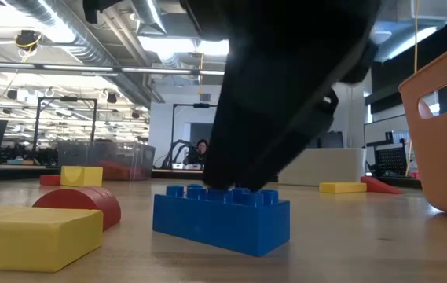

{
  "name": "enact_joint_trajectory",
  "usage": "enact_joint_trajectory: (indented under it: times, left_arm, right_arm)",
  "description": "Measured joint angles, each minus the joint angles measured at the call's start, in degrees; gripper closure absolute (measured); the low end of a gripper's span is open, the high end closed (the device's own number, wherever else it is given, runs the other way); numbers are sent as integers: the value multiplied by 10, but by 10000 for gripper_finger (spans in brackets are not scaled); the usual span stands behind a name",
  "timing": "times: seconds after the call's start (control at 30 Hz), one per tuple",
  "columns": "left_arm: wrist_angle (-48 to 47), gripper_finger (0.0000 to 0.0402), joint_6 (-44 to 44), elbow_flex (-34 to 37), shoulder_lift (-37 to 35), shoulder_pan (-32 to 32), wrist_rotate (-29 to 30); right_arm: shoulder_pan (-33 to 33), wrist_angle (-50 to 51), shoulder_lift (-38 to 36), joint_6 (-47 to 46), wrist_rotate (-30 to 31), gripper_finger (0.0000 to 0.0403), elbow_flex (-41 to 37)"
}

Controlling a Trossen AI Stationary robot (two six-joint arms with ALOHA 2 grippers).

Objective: Sort & place blocks by color
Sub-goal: Put the blue gamepiece into the gray bin

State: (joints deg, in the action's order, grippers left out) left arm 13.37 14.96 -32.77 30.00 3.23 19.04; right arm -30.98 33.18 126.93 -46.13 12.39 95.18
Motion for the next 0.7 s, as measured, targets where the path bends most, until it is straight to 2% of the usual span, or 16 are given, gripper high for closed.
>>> enact_joint_trajectory:
  times: [0.27, 0.43, 0.57, 0.7]
  left_arm:
    - [0, 141, 1, 0, 0, 0, 0]
    - [0, 141, 1, 0, 0, 0, 0]
    - [0, 141, 1, 0, 0, 0, 4]
    - [0, 141, 1, 0, 0, 0, 11]
  right_arm:
    - [-1, 7, 24, -16, 23, 125, 0]
    - [-5, 56, 27, -13, 73, 125, 1]
    - [-4, 58, 26, 41, 89, 126, 1]
    - [-4, 51, 26, 121, 92, 145, 1]
